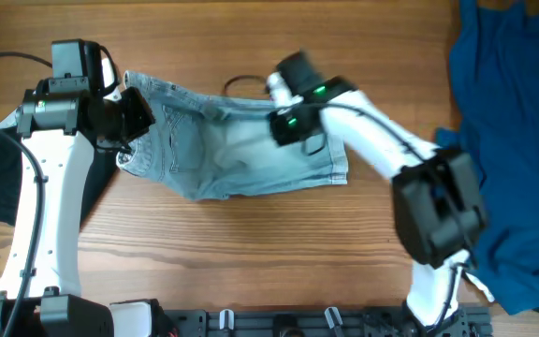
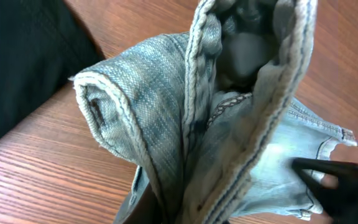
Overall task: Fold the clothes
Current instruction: 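Lift the right end with the right gripper and fold it toward the left gripper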
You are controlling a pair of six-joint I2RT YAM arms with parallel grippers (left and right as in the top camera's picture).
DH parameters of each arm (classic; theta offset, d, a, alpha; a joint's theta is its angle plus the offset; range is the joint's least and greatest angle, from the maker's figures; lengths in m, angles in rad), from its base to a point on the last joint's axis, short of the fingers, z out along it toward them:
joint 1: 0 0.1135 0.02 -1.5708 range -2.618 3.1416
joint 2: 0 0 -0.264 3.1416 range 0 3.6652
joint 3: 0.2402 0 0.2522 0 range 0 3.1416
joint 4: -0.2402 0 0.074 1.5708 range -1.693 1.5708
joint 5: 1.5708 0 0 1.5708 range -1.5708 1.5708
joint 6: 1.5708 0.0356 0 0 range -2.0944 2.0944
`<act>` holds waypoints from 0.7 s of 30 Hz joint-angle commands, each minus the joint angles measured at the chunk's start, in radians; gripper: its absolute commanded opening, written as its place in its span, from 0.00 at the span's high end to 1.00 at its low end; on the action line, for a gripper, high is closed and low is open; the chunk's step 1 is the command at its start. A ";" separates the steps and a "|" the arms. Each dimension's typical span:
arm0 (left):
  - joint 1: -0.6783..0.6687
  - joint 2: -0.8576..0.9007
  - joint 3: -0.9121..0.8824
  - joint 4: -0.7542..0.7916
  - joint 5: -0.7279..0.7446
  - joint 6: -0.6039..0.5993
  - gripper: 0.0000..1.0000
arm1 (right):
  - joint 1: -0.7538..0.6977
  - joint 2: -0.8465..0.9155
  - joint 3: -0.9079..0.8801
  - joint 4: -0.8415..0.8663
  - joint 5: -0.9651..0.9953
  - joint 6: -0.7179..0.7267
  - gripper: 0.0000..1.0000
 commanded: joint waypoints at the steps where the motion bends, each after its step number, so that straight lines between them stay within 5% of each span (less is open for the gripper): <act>1: 0.005 -0.024 0.034 0.014 0.049 -0.030 0.96 | -0.091 -0.008 -0.028 -0.066 0.130 -0.077 0.89; 10: 0.004 -0.024 0.034 0.019 0.180 -0.100 0.96 | -0.165 0.000 -0.246 0.035 0.222 -0.071 0.90; 13: -0.004 -0.024 0.034 0.049 0.324 -0.172 0.96 | -0.159 0.000 -0.293 0.063 0.222 -0.071 0.89; 21: -0.262 0.056 0.033 0.209 0.328 -0.372 0.96 | -0.159 0.000 -0.299 0.061 0.199 -0.071 0.90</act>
